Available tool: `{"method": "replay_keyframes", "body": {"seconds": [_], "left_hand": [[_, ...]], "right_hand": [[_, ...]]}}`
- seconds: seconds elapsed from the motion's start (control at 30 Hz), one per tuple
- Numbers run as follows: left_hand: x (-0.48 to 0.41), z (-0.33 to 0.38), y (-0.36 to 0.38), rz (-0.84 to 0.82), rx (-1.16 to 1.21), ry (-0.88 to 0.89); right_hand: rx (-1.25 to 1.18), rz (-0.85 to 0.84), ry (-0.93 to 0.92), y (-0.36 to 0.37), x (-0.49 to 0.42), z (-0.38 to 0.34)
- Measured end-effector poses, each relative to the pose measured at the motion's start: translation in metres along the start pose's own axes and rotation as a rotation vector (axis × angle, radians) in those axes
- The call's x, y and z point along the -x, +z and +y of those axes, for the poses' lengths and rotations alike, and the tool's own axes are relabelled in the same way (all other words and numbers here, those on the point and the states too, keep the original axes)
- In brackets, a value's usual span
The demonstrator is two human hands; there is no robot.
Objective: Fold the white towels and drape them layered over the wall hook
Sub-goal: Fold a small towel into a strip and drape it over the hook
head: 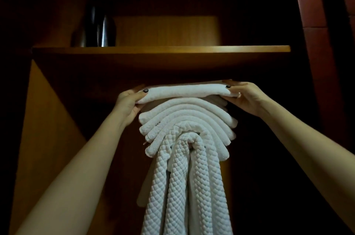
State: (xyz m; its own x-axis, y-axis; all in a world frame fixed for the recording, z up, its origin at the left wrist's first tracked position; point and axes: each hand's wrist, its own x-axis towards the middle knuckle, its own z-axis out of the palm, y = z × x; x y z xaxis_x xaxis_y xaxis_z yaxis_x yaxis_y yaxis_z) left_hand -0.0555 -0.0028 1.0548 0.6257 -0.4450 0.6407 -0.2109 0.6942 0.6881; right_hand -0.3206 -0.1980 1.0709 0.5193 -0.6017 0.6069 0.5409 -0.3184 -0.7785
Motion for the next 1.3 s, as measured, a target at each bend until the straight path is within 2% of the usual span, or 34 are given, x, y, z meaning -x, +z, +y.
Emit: {"method": "replay_keyframes", "body": {"seconds": [0.17,0.3,0.43,0.5,0.57,0.63,0.67,0.73,0.8,0.9,1.0,1.3], "left_hand": [[0.010,-0.018,-0.007,0.013,-0.054,-0.046],[0.021,-0.016,-0.013,-0.048,-0.097,-0.082],[0.027,-0.011,-0.018,-0.140,-0.401,-0.066],[0.031,-0.009,-0.016,-0.149,-0.627,0.048],[0.029,-0.008,-0.011,-0.048,-0.870,0.235],[0.028,-0.004,0.000,0.028,-1.034,0.415],[0.028,-0.002,0.006,-0.018,-1.048,0.490],[0.028,0.001,0.019,-0.199,-1.033,0.563],[0.028,0.001,0.031,-0.344,-1.065,0.557],[0.023,-0.005,0.043,-0.436,-1.173,0.551],[0.020,-0.007,0.052,-0.413,-1.277,0.519],[0.016,-0.014,0.056,-0.299,-1.348,0.408]], "right_hand": [[0.030,-0.057,0.067,-0.006,0.006,0.033],[0.042,-0.078,0.062,-0.015,0.011,0.046],[0.260,-0.106,0.043,-0.015,0.017,0.045],[0.556,-0.057,-0.037,-0.010,0.020,0.041],[0.891,0.046,-0.178,-0.001,0.021,0.033],[1.104,0.083,-0.330,0.015,0.018,0.027],[1.176,0.060,-0.375,0.023,0.015,0.025],[1.271,-0.097,-0.432,0.041,0.014,0.023],[1.302,-0.244,-0.481,0.053,0.012,0.025],[1.280,-0.275,-0.544,0.053,0.005,0.032],[1.311,-0.258,-0.539,0.050,-0.002,0.036],[1.250,-0.258,-0.458,0.048,-0.020,0.042]]}}
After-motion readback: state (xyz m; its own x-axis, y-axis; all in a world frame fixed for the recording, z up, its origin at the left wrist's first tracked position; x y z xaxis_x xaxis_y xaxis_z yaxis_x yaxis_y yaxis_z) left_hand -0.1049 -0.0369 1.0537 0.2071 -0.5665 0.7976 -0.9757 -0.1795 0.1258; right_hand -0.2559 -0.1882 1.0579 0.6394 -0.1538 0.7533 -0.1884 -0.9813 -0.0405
